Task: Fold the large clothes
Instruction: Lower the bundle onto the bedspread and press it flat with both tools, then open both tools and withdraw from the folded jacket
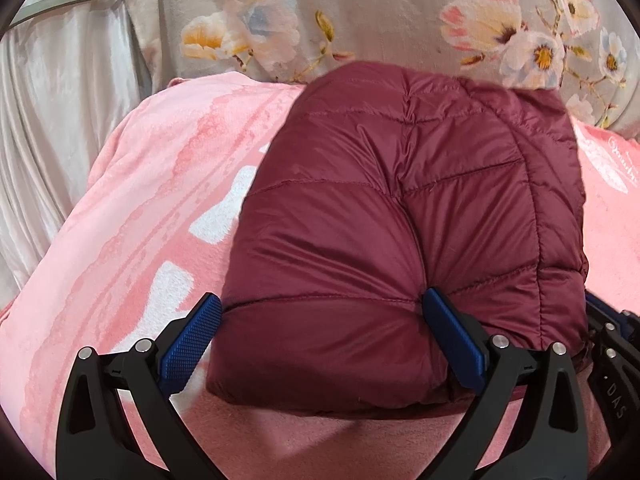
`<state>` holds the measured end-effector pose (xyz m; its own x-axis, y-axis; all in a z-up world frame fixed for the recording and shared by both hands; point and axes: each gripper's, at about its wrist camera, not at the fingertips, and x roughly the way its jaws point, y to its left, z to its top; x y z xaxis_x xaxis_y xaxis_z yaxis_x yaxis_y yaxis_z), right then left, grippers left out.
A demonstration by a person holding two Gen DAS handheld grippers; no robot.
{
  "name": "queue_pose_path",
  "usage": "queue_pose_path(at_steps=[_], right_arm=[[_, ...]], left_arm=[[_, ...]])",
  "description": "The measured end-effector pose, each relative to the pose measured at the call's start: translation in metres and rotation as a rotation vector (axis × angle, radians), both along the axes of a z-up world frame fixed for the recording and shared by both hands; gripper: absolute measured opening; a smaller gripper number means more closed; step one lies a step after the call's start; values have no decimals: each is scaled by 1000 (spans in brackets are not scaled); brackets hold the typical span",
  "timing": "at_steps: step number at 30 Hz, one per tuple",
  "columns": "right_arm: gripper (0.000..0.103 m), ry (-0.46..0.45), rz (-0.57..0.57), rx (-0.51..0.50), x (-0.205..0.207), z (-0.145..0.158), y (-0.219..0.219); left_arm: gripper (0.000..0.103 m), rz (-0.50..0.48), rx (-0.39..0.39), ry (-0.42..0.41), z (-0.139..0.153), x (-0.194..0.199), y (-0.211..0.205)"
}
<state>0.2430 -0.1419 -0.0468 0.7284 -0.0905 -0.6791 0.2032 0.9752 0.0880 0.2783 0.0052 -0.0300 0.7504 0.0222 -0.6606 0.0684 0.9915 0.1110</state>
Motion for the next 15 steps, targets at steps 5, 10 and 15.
queue_pose_path(at_steps=[5, 10, 15], right_arm=[[77, -62, -91, 2, -53, 8, -3], [77, -8, -81, 10, -87, 1, 3], [77, -28, -68, -78, -116, 4, 24]], left_arm=[[98, 24, -42, -14, 5, -36, 9], [98, 13, -67, 28, 2, -74, 14], [98, -15, -7, 17, 2, -105, 5]])
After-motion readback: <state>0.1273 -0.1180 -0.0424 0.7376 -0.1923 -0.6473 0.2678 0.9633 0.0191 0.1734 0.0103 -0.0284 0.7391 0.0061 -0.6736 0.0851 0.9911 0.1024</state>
